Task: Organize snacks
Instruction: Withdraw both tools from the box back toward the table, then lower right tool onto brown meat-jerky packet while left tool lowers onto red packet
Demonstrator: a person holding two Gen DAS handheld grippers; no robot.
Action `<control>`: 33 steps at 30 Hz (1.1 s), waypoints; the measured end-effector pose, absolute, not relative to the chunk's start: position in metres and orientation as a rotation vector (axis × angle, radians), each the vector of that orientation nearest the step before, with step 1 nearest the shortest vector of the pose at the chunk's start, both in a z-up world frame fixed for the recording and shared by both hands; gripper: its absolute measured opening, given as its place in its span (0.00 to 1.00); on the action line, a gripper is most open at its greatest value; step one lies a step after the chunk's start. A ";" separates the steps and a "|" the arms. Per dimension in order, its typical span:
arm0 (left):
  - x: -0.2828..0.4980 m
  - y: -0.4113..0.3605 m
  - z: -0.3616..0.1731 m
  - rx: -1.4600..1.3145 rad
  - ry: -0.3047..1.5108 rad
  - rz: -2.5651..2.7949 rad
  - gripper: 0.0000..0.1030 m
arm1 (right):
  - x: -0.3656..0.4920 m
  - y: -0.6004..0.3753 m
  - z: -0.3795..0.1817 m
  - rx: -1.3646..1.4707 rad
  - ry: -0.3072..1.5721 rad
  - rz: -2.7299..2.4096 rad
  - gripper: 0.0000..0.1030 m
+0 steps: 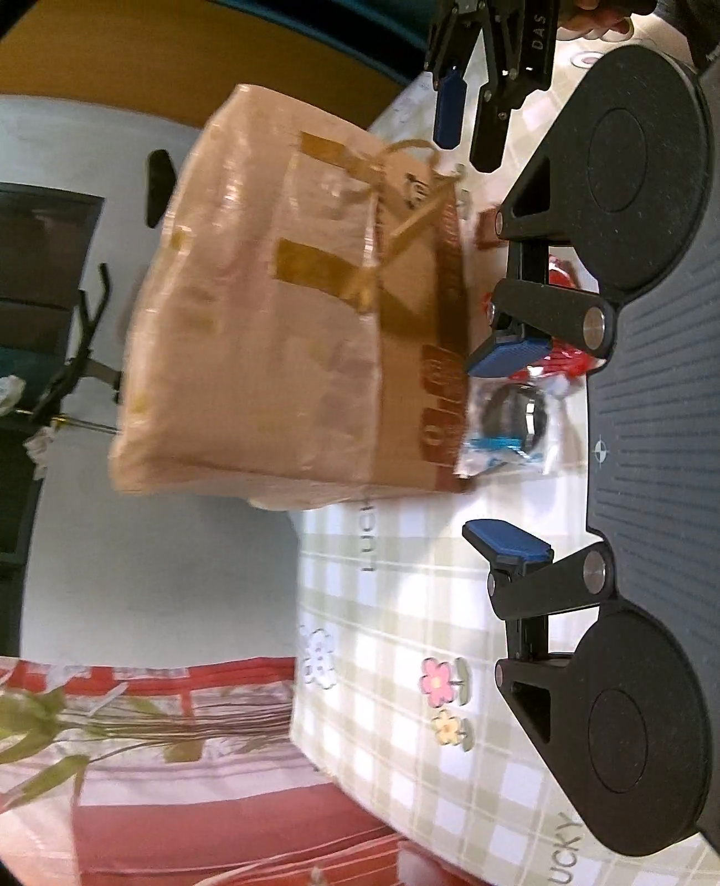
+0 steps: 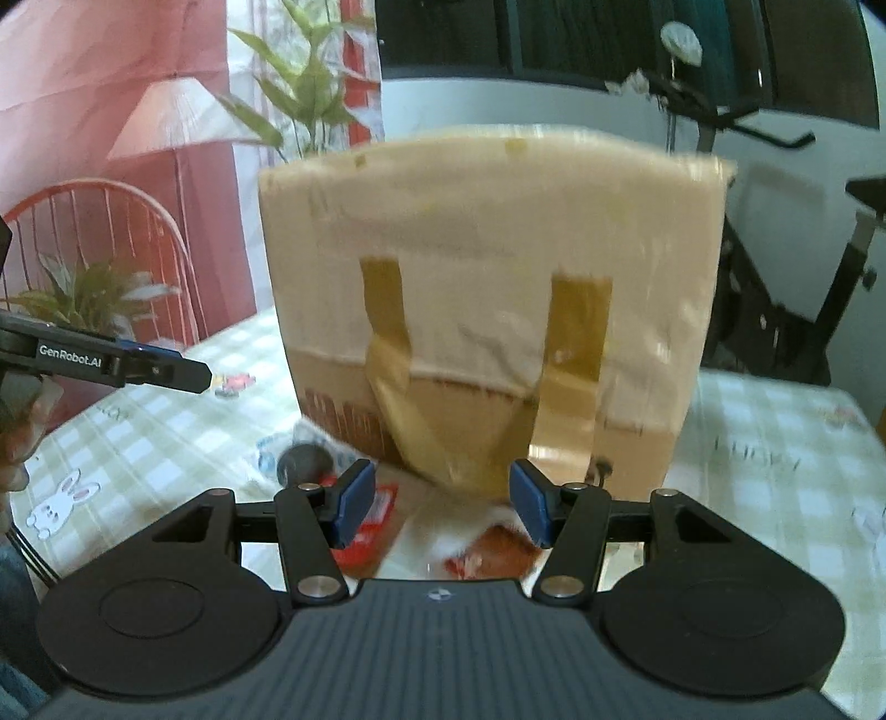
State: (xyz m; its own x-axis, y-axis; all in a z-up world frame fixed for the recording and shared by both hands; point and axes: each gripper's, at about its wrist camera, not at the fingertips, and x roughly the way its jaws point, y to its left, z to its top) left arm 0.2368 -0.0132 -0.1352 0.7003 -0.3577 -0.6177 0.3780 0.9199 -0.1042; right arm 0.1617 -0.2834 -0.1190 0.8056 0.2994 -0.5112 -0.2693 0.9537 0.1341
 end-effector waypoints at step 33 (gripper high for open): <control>0.252 -0.061 -0.194 0.003 0.850 -0.503 0.53 | 0.217 -0.291 -0.176 0.138 0.781 0.191 0.57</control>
